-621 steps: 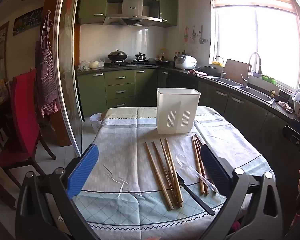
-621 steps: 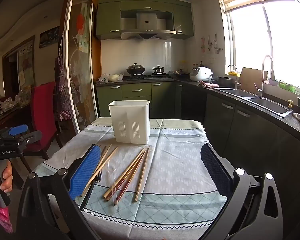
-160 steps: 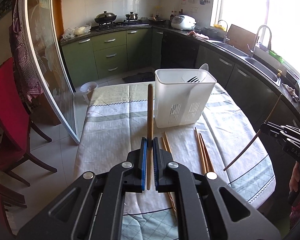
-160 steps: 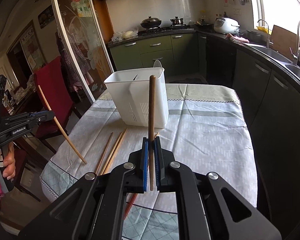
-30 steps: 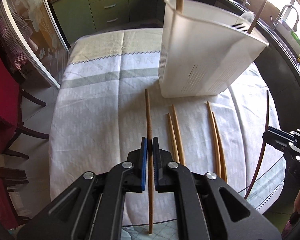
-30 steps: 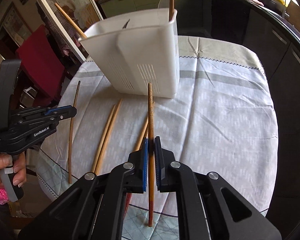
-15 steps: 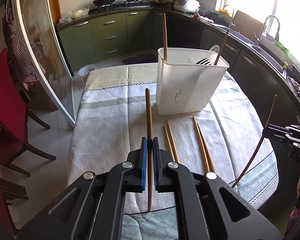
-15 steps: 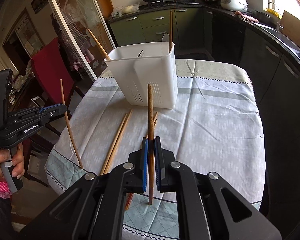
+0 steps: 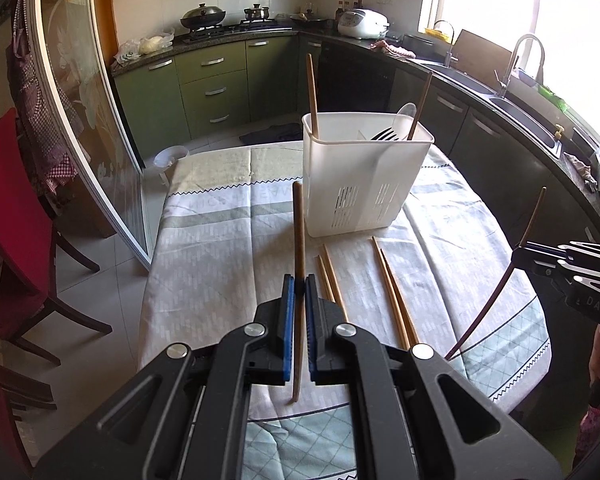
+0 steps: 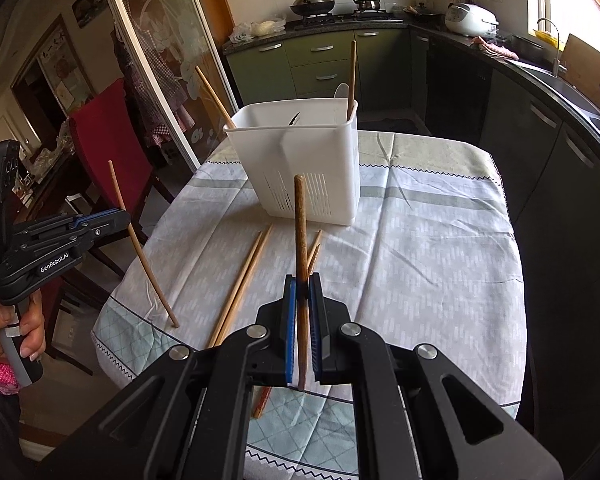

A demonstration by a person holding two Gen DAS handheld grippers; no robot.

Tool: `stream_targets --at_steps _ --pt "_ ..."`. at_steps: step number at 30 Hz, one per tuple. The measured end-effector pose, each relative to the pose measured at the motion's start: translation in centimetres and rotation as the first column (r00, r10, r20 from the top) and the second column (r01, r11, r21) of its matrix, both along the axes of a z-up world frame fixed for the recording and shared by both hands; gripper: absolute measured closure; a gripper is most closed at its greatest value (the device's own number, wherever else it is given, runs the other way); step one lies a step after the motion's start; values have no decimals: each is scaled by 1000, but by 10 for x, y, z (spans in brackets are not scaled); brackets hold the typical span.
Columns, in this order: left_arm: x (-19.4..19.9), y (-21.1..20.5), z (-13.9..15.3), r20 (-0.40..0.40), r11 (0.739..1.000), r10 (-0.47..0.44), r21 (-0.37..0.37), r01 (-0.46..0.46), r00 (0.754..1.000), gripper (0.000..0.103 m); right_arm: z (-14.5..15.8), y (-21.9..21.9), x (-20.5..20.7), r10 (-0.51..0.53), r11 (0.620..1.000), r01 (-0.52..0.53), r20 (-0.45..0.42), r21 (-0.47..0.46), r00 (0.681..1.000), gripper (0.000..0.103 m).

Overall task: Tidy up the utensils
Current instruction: 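Lift both held chopsticks upright and carry them above the white caddy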

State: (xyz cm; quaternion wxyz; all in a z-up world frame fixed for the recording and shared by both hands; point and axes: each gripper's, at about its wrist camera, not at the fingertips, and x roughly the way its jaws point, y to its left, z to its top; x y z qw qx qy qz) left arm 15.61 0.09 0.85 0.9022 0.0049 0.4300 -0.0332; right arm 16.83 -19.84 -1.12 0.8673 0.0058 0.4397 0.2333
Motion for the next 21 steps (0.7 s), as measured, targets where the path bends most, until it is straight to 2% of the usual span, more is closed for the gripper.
stream_targets --at_steps 14,21 --pt "4 -10 15 46 1000 -16 -9 16 999 98 12 1 1 9 1000 -10 36 15 999 96" --pt "8 -18 36 91 999 -33 -9 34 995 98 30 -1 7 9 999 -11 60 35 998 96"
